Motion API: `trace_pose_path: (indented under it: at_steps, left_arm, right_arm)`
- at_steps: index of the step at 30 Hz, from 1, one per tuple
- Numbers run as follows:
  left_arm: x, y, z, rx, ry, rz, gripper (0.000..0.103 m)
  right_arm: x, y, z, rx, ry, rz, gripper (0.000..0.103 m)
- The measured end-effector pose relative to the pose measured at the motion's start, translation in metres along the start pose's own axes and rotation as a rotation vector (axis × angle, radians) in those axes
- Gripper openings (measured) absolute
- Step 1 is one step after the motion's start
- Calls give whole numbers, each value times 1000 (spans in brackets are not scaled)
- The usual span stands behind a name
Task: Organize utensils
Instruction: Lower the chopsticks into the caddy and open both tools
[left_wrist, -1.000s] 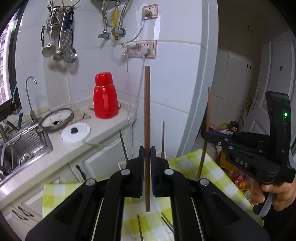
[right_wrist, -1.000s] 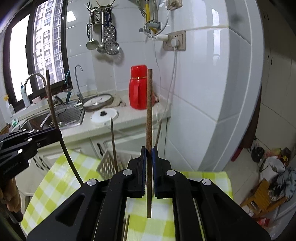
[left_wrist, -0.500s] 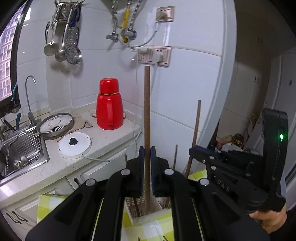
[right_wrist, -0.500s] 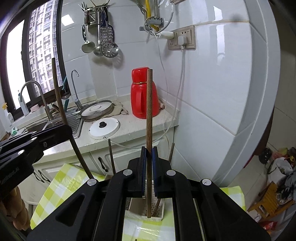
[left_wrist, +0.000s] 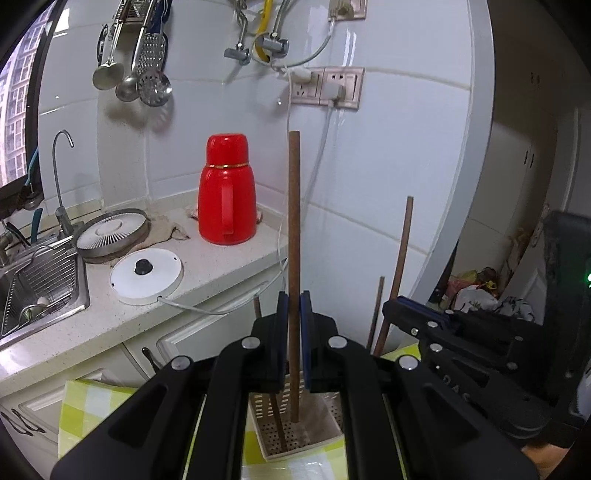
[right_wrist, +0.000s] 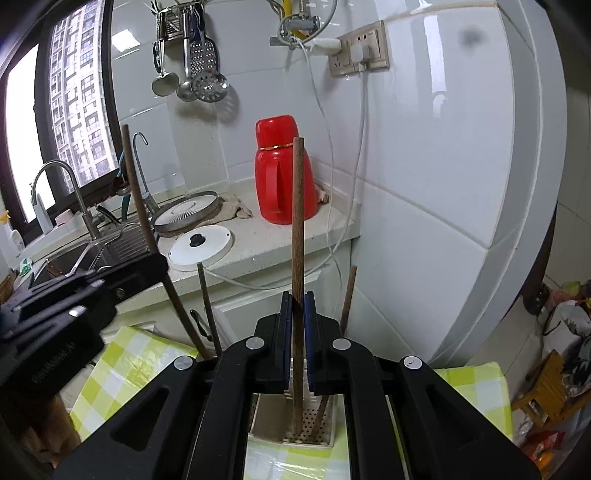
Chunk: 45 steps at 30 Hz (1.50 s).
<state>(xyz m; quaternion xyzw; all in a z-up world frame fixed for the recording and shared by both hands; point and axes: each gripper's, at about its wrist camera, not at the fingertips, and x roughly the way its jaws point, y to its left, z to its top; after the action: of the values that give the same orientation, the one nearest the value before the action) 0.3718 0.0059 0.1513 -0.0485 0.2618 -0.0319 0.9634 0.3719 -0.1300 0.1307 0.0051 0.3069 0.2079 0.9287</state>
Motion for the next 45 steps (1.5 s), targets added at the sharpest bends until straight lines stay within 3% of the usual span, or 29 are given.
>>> trace_pose_path:
  at_steps: [12,21,24,30,33,36,45]
  left_arm:
    - [33,-4,-43,6,70,11,6]
    - [56,-10,-65,24,210,11,7]
    - [57,-10,-67,24,223,6,15]
    - [41,-7,-65,12,200,0,18]
    - [27,-3,-65,-3,185,-5,18]
    - [12,2,-67,-15,175,-7,21]
    - [-49,16,-94,-58,146,-19,23]
  right_arm:
    - [21,-2,-22,6,36,-1,7]
    - [33,-3,-34,4,93,-5,7]
    - [35,-3,-36,-1,109,-4,9]
    - [21,-8,-33,-1,88,-7,13]
    - [8,-13,-34,4,73,-12,28]
    - [-5,-19,-38,7,63,-20,30]
    - [-56,-41,-88,55,70,-25,42]
